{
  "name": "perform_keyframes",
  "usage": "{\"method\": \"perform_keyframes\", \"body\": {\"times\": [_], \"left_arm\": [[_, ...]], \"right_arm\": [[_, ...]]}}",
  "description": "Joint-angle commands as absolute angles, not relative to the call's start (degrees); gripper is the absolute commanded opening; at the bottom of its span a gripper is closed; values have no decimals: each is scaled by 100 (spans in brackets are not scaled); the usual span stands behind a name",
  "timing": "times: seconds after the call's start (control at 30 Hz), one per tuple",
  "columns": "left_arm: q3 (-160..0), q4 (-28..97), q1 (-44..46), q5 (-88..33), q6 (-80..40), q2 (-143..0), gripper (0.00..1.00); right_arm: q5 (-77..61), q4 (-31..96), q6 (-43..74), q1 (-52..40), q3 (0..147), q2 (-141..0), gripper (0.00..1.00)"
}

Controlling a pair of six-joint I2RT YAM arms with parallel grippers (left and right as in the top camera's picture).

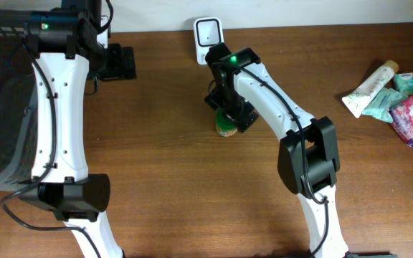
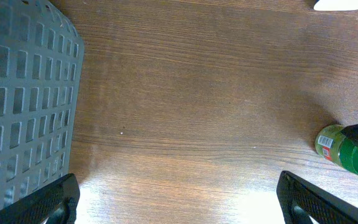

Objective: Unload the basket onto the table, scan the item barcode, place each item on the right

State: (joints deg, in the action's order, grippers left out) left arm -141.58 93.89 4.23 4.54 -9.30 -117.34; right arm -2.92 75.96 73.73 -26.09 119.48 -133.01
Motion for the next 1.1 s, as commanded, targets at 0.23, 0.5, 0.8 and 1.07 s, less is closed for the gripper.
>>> {"method": "perform_keyframes", "body": {"times": [0.23, 0.5, 0.8, 1.07], "left_arm": [[-14149, 9395, 445, 480, -980, -11745, 99], [-14149, 9395, 449, 478, -980, -11745, 99], [-14151, 9395, 449, 478, -980, -11745, 99], [-14151, 9397, 449, 480, -980, -11745, 99]], "right_arm": [[-381, 7330, 7478, -2598, 11640, -13187, 77], [-399, 7347, 3315, -2674, 11640, -13187, 70], [-458, 7797, 2711, -2705, 12062, -13181, 82], [-882, 7924, 7874, -2084, 12291, -13183, 97]]}}
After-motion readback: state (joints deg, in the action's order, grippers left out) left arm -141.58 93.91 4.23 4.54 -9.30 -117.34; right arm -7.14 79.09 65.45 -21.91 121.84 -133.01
